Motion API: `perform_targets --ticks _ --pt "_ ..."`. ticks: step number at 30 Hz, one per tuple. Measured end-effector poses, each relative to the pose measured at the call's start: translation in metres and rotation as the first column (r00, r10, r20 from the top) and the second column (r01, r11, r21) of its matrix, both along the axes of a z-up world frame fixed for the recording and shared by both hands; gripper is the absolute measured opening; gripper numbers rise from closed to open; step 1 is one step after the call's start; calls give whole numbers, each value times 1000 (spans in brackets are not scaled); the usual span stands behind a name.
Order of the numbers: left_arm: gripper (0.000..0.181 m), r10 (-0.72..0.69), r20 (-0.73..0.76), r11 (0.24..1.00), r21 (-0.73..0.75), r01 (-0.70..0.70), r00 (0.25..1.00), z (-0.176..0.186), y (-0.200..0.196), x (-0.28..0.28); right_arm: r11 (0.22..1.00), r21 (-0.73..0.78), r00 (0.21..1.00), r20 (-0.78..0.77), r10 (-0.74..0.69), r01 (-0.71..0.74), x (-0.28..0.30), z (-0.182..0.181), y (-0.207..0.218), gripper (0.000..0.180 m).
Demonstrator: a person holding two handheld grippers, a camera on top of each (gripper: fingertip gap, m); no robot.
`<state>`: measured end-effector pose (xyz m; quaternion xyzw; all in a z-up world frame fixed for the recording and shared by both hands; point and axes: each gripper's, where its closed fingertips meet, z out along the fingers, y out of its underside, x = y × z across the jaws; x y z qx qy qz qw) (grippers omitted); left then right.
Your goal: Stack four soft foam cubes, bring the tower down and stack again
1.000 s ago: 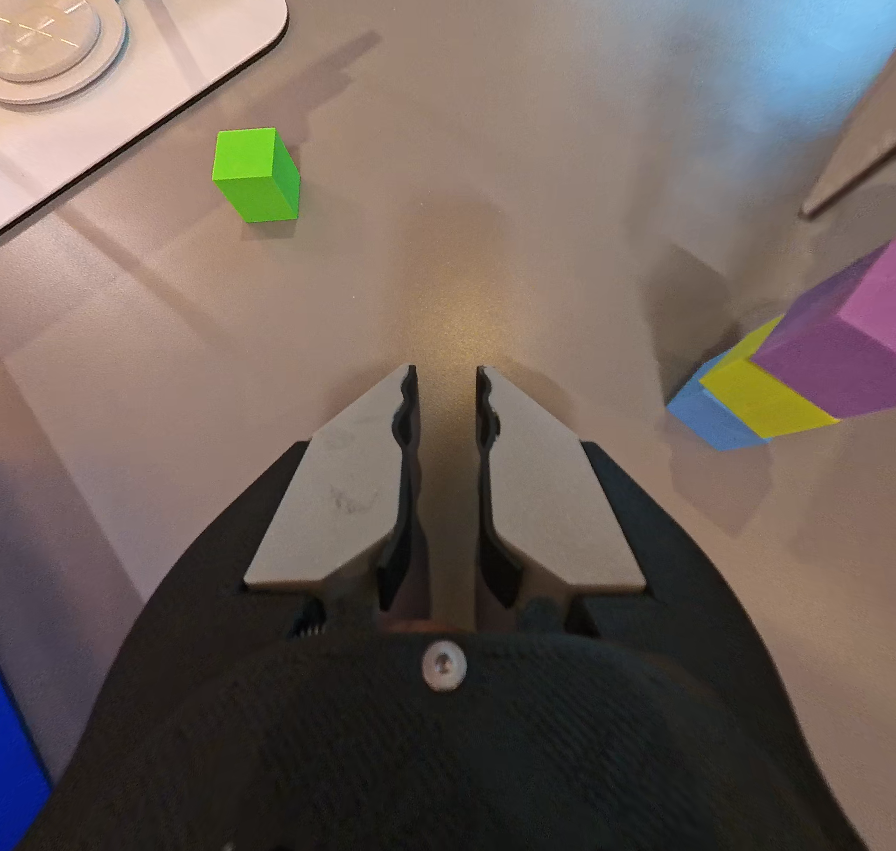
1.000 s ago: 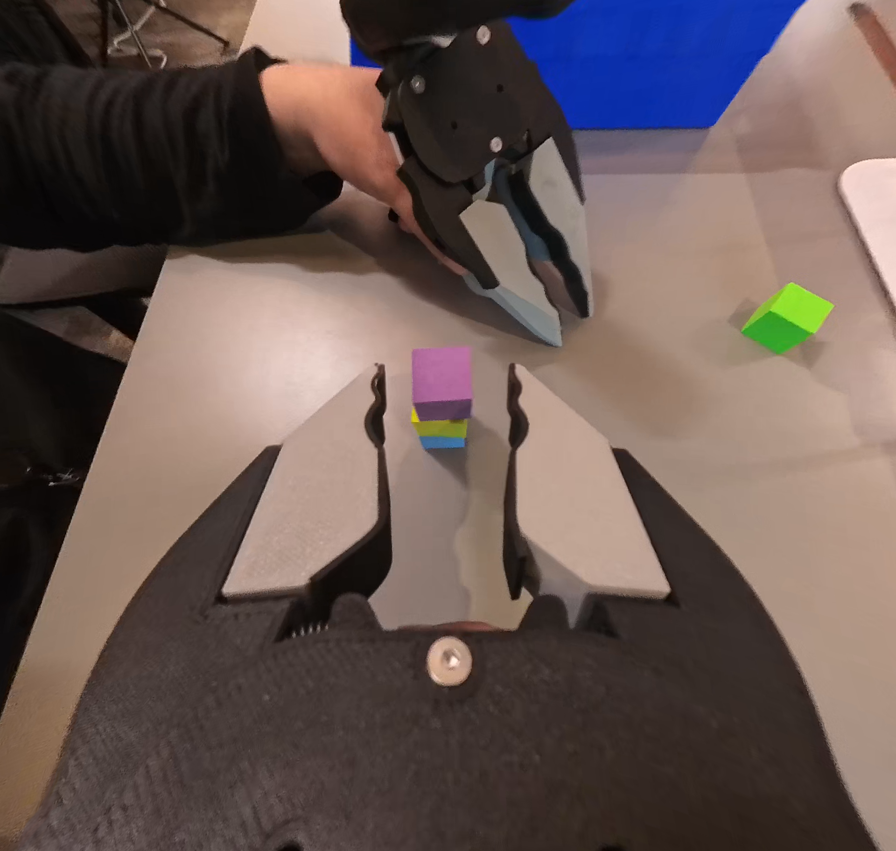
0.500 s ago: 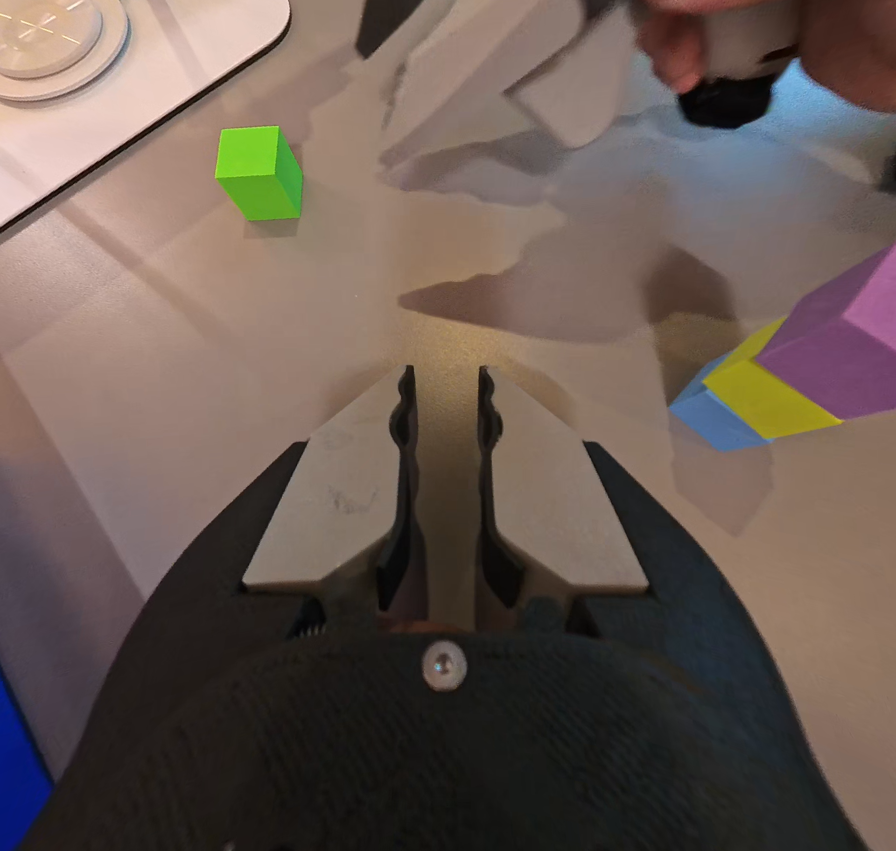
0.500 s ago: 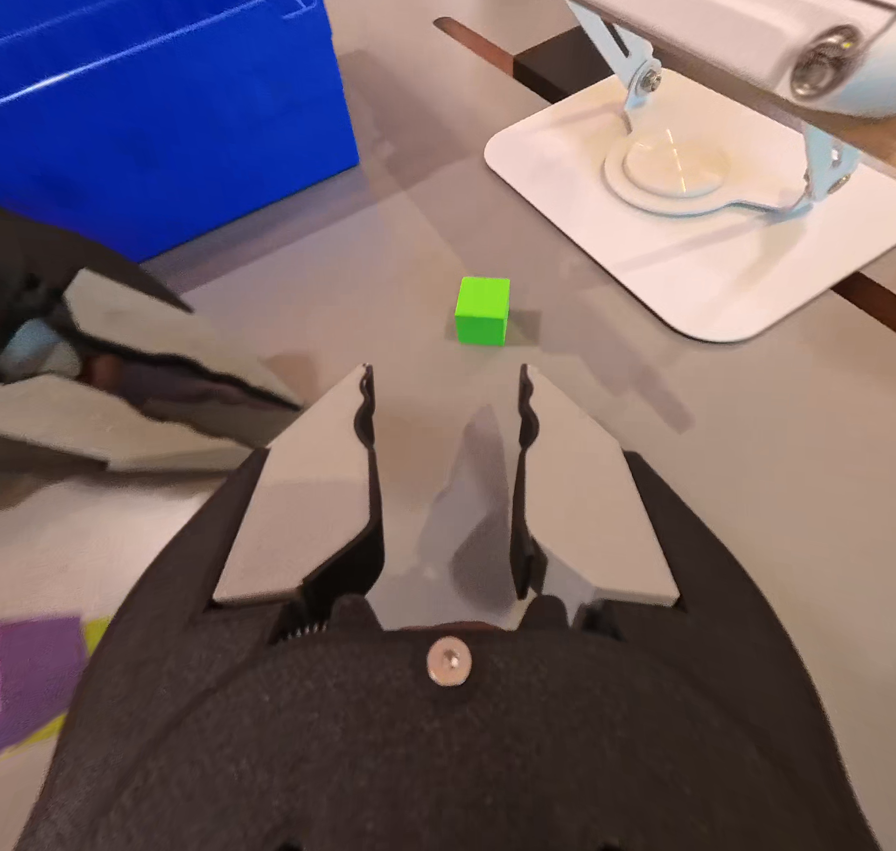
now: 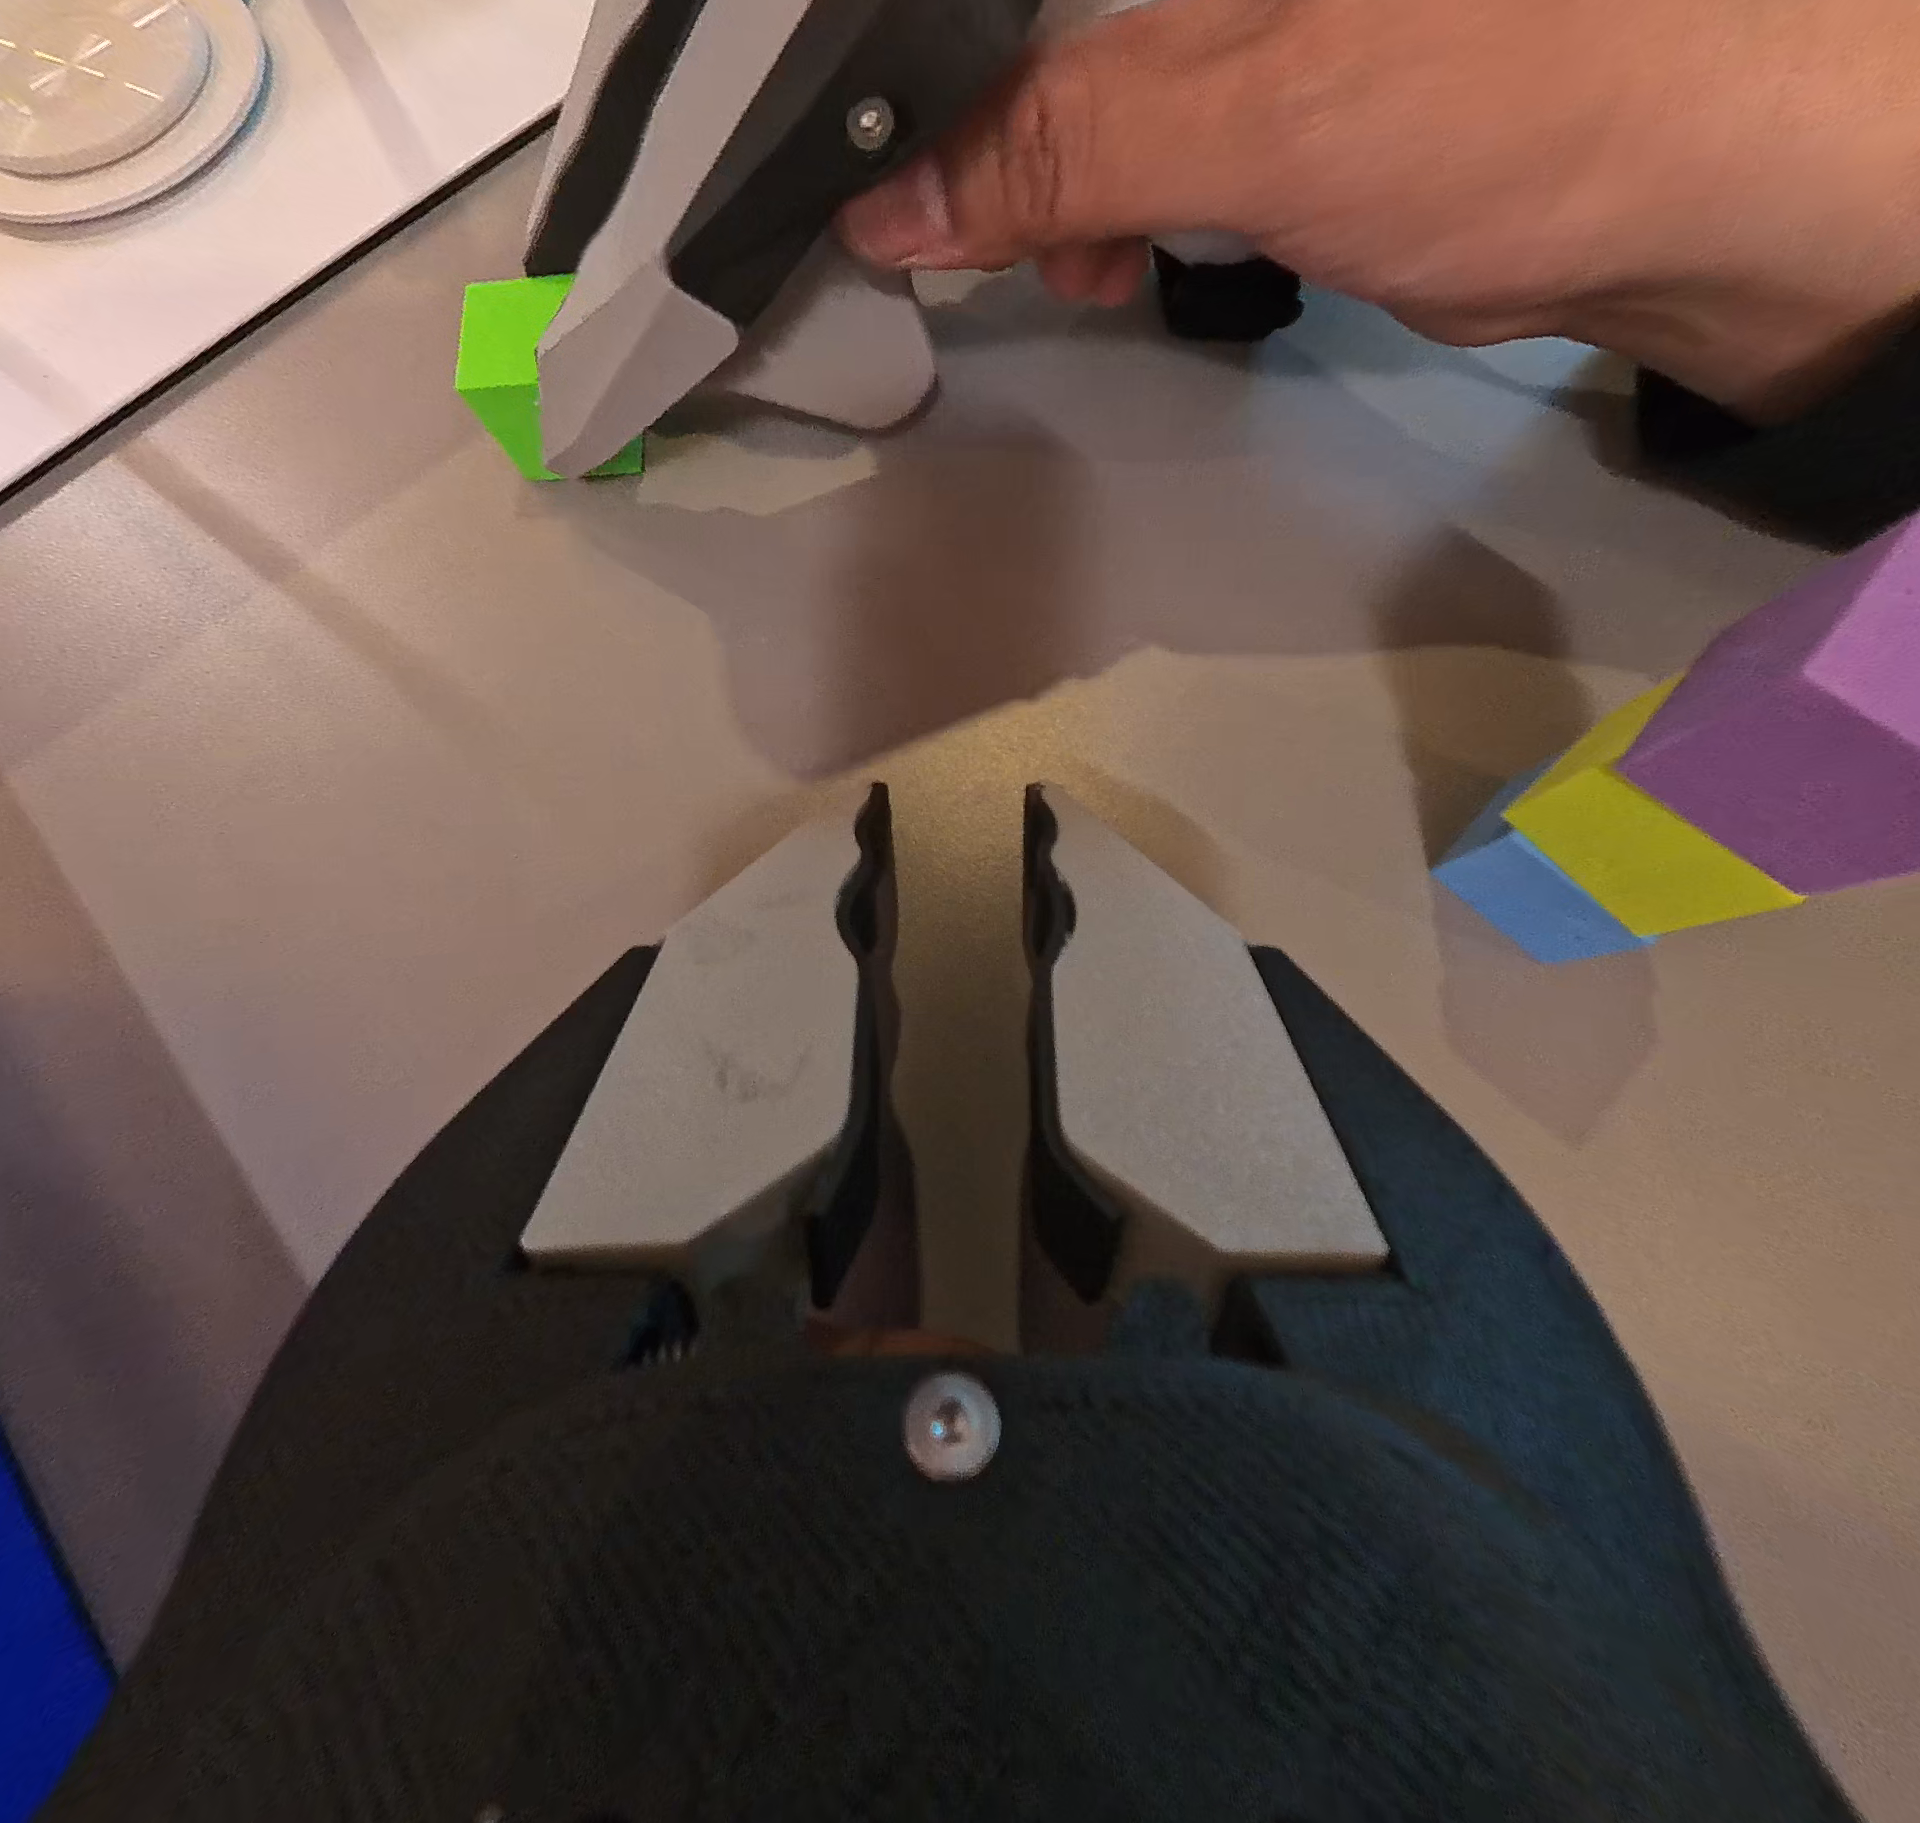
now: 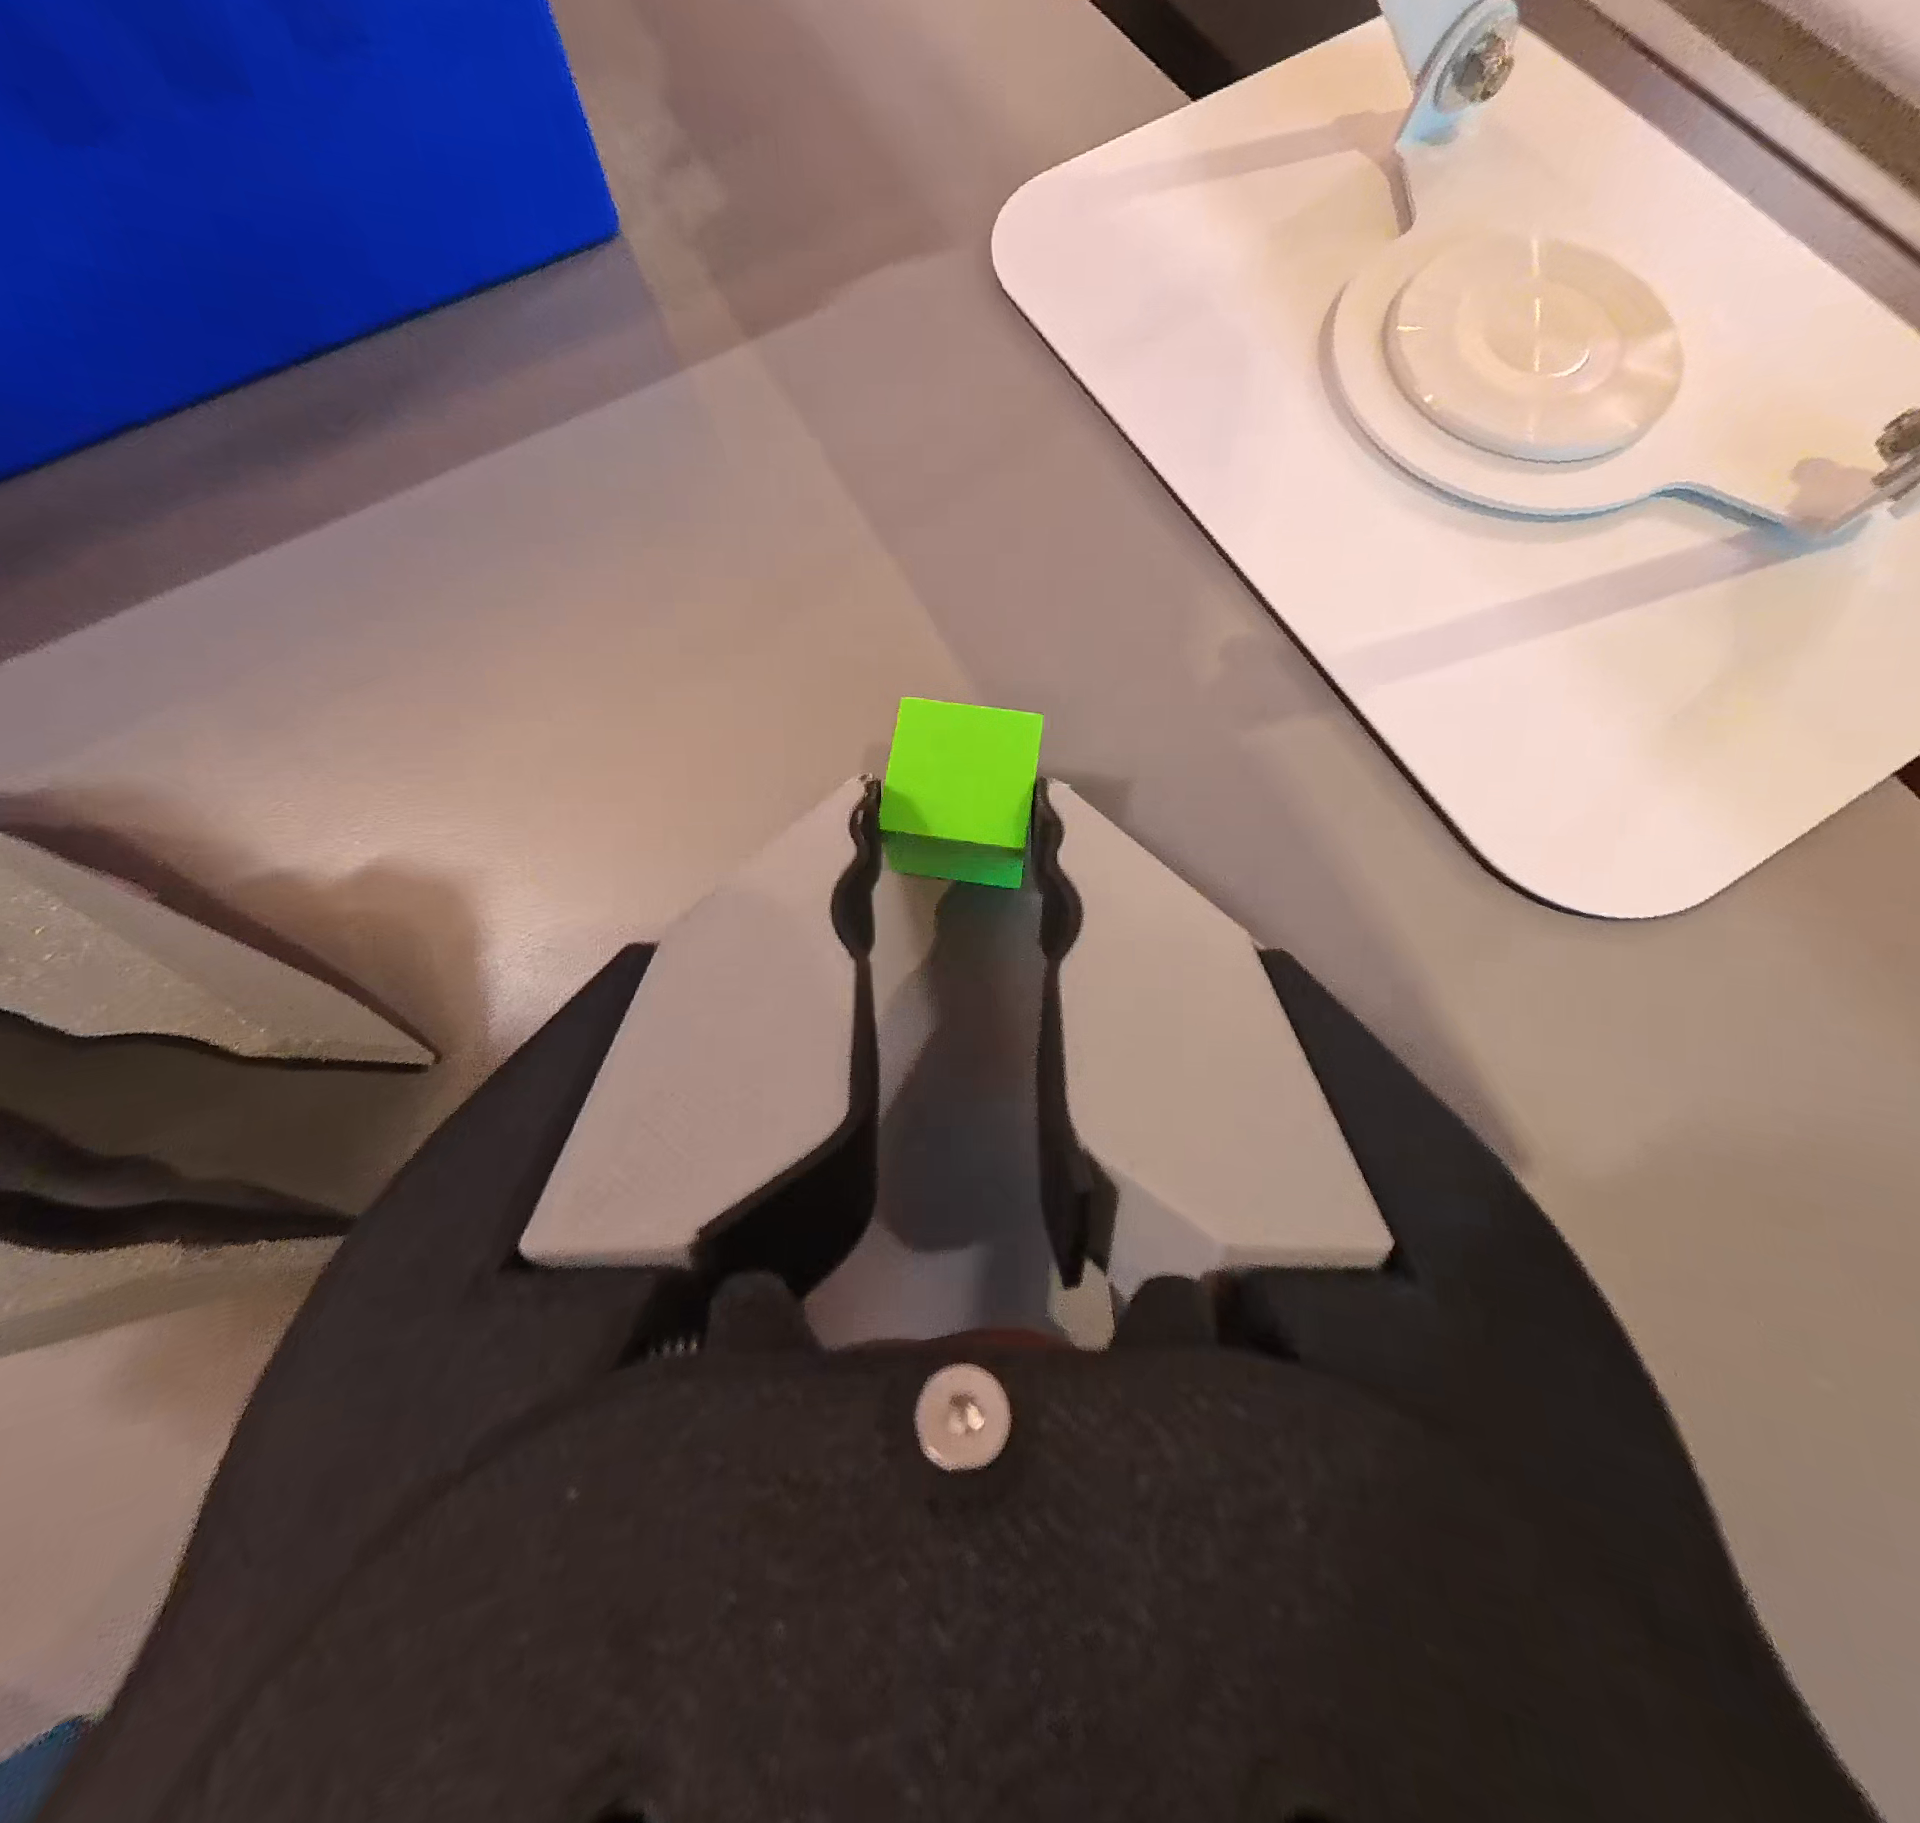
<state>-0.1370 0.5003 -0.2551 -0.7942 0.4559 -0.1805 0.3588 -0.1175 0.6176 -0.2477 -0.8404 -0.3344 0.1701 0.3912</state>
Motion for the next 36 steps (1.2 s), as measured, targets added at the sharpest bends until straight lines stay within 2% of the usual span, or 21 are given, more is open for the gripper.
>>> perform_targets --ticks 7,15,20,26,36 --pt "24 0 0 1000 2 0 1000 0 0 0 998 29 996 -70 58 -56 4 24 -24 26" --pt "24 1 2 1000 0 -1 1000 0 0 0 973 90 959 -173 225 -212 13 77 -81 26" --pt "24 2 5 1000 -5 -2 1000 0 0 0 944 122 929 -182 323 -305 11 99 -120 26" --pt "25 5 9 1000 -11 -5 1000 0 1 0 909 145 894 -174 413 -391 6 108 -162 26" --pt "25 6 9 1000 -10 -6 1000 0 1 0 846 81 844 -66 532 -527 6 95 -206 26"
